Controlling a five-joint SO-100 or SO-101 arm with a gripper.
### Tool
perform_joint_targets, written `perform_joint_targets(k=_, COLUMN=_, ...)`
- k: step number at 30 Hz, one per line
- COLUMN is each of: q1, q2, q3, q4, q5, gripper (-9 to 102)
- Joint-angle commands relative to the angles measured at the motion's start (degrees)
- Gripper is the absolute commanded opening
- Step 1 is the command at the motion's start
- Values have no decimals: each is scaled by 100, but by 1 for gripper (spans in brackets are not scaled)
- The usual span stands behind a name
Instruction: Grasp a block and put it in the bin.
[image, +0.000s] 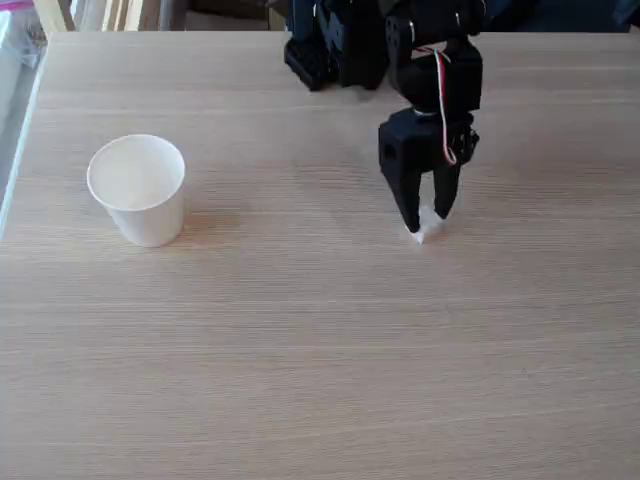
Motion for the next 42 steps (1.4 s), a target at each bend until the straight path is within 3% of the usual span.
perform_joint_targets(k=1, q1=0, q2=-44, q3=0, q4=-53, q5=53, gripper=21)
perform_joint_targets(k=8, q1=0, q2=-123, q3=9, q4=-105, q5=0, gripper=16)
perform_joint_targets(k=14, q1=0, q2=-114, q3=9, q4=-167, q5=-35, gripper=0)
perform_joint_targets(k=20, q1=281, q2=246, q3=0, q4=-334, q5=-448, gripper=0)
perform_joint_targets(k=25, q1=1107, q2=1617, q3=439, q4=-1178, q5=-1336, gripper=0)
perform_joint_targets(k=30, q1=2188, q2=2637, q3=686, q4=-1371, q5=-1538, gripper=0)
perform_joint_targets(k=42, q1=4456, q2=2979, q3=835, q4=-1784, q5=-1538, gripper=0)
